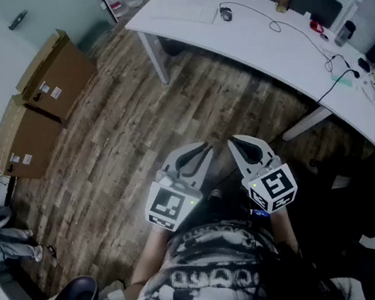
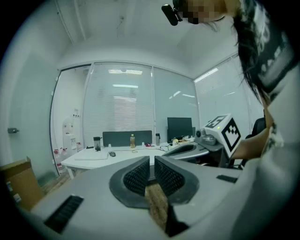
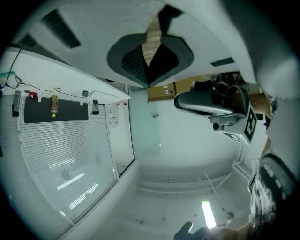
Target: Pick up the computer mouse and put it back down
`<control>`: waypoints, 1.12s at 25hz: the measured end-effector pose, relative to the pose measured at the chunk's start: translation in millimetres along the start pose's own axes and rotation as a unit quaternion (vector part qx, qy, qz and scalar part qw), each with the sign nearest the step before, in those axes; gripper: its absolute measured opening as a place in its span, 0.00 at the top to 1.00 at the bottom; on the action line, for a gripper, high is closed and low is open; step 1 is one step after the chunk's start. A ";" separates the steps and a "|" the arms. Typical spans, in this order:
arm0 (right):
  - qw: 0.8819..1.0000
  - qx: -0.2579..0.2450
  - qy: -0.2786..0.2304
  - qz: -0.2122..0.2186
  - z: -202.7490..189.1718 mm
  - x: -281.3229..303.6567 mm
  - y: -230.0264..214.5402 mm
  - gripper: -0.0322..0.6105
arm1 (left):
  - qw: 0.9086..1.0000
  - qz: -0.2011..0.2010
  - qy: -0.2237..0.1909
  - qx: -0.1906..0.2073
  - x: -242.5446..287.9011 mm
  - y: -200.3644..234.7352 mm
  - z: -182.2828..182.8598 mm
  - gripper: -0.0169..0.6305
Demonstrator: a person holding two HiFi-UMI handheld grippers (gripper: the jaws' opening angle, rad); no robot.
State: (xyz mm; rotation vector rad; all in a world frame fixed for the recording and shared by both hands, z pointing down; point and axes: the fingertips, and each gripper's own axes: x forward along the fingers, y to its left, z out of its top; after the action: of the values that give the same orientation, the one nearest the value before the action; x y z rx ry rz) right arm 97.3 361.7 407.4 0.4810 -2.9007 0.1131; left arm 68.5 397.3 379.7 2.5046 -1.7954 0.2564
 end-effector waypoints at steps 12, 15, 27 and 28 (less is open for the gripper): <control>0.999 0.028 -0.014 -0.005 -4.2 1.2 -4.3 0.96 | 1.000 0.000 0.016 0.003 -2.2 0.5 -6.7 0.93; 0.999 0.036 -0.016 -0.010 -5.5 5.2 -9.1 0.96 | 1.000 -0.003 0.019 0.005 1.3 7.0 -7.4 0.93; 0.996 0.067 -0.008 -0.059 -5.6 65.2 -88.3 0.96 | 0.998 -0.051 0.029 0.005 76.8 69.6 -16.8 0.93; 0.996 0.068 -0.007 -0.063 -3.8 75.2 -100.2 0.96 | 0.998 -0.055 0.028 0.006 89.5 80.5 -15.3 0.93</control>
State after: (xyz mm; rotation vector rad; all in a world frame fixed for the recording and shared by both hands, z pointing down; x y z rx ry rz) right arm 61.0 244.1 430.9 0.6892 -2.8785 0.2896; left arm 18.8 289.5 404.7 2.5674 -1.6337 0.3290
